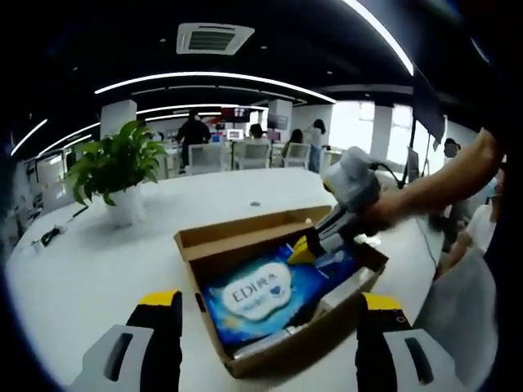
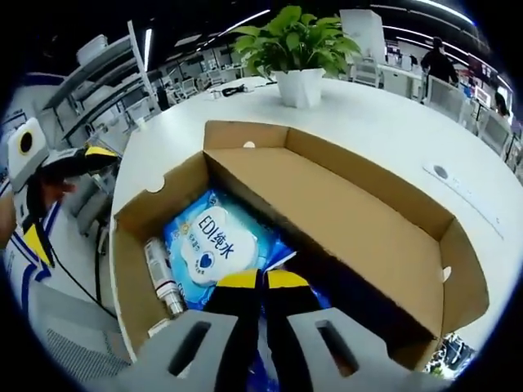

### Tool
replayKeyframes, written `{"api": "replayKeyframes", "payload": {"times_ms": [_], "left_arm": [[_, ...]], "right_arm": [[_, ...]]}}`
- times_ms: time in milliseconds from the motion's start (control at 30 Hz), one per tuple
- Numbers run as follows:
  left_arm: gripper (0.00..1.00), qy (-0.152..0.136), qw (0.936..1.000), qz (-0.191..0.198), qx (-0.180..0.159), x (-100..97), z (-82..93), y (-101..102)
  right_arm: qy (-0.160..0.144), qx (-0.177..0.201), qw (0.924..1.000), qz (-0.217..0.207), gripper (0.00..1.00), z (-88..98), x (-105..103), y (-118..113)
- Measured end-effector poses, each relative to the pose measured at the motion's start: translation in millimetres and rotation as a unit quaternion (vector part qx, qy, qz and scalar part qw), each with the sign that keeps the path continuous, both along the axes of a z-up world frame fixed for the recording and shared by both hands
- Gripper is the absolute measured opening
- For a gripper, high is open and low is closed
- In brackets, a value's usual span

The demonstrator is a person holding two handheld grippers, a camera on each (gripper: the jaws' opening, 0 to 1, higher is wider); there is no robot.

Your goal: Operate the shoe box by opening the lid, removing the specified soft item, and placing it in the target area until the item is outside and the box remains undamaged.

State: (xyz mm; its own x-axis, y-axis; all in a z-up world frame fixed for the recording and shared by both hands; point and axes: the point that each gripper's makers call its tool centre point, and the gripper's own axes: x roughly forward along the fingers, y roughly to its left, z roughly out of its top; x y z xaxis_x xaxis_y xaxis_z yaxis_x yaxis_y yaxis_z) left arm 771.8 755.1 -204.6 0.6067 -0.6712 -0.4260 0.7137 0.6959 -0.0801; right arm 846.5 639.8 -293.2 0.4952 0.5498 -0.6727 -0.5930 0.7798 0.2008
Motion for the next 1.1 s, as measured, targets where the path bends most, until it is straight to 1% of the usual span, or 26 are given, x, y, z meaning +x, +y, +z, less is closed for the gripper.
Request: {"api": "replayKeyframes", "payload": {"times_ms": [67, 133, 200, 267, 467, 533, 600, 667, 767, 900, 1100], "left_arm": [[0.88, 0.0, 1.0, 0.001, 0.003, -0.2, -2.4, 3], [0.87, 0.0, 1.0, 0.002, 0.003, -1.1, -2.0, 1], [0.86, -0.001, 1.0, 0.003, 0.004, -1.4, -1.9, 1], [0.86, -0.001, 1.0, 0.004, 0.005, -1.9, -1.9, 1], [0.84, -0.001, 1.0, 0.004, 0.004, -4.2, -0.4, -1], [0.84, -0.003, 1.0, 0.005, 0.003, -4.9, 0.5, -1], [0.84, -0.003, 1.0, 0.006, 0.001, -5.3, 1.4, -2], [0.84, -0.003, 1.0, 0.008, -0.001, -5.3, 1.5, -1], [0.83, -0.002, 0.9999, 0.01, -0.003, -5.5, 0.7, -1], [0.83, 0.001, 0.9999, 0.011, -0.002, -5.3, -1.2, -1], [0.8, 0.004, 0.9999, 0.013, 0.003, -3.3, -4.9, 1]], "right_arm": [[-0.001, 0.003, 1.0, -0.003, 0.0, 3.3, -1, 1], [-0.004, 0.006, 1.0, -0.005, 0.0, 9.2, -5, 1], [0.0, 0.015, 0.9998, -0.012, 0.0, 11.0, -3, 2], [-0.003, 0.018, 0.9998, -0.012, 0.0, 17.3, -8, 3], [-0.017, 0.008, 0.9998, -0.002, 0.0, 17.9, -5, 3], [-0.026, 0.002, 0.9996, 0.003, 0.0, 20.4, -6, 3], [-0.042, -0.006, 0.999, 0.015, 0.0, 20.2, -3, 4], [-0.05, -0.008, 0.9986, 0.018, 0.0, 22.6, -2, 6], [-0.028, 0.003, 0.9996, 0.008, 0.0, 21.1, 1, 8], [-0.022, 0.011, 0.9997, 0.0, 0.0, 24.8, -2, 7], [-0.023, 0.007, 0.9997, -0.005, 0.0, 28.1, -3, -1]]}}
